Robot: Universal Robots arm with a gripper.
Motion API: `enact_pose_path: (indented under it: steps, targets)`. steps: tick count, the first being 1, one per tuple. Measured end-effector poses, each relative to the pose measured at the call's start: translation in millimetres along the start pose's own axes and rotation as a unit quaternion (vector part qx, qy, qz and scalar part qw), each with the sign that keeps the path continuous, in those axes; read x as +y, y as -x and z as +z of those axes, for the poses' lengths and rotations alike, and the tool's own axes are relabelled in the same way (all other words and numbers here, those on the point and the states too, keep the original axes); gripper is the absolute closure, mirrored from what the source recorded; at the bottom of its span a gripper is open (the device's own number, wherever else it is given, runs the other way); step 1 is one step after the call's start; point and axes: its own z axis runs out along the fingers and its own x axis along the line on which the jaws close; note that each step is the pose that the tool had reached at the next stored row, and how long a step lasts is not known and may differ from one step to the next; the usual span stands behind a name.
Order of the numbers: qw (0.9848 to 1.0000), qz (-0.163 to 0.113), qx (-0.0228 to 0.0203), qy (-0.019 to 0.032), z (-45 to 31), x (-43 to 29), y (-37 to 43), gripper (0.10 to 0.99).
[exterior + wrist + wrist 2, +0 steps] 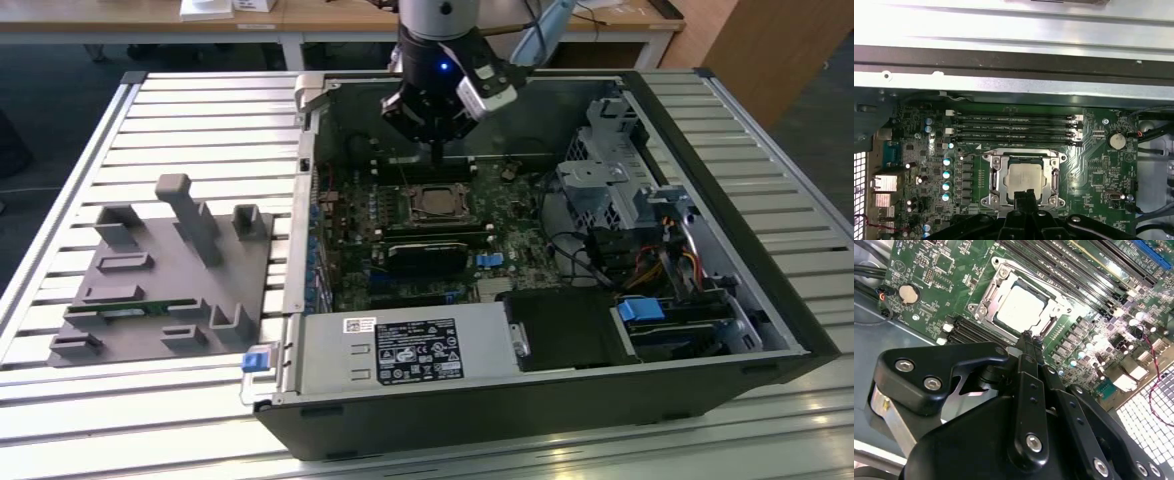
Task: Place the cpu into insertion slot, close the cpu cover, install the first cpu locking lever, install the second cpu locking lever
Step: 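Install the first cpu locking lever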
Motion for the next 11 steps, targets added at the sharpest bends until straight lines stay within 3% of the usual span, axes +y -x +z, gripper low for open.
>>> enact_pose_path:
  steps: [11]
  targets:
    - [1.0, 0.0, 0.0, 0.0, -0.4, 0.1, -7.5, 0.98]
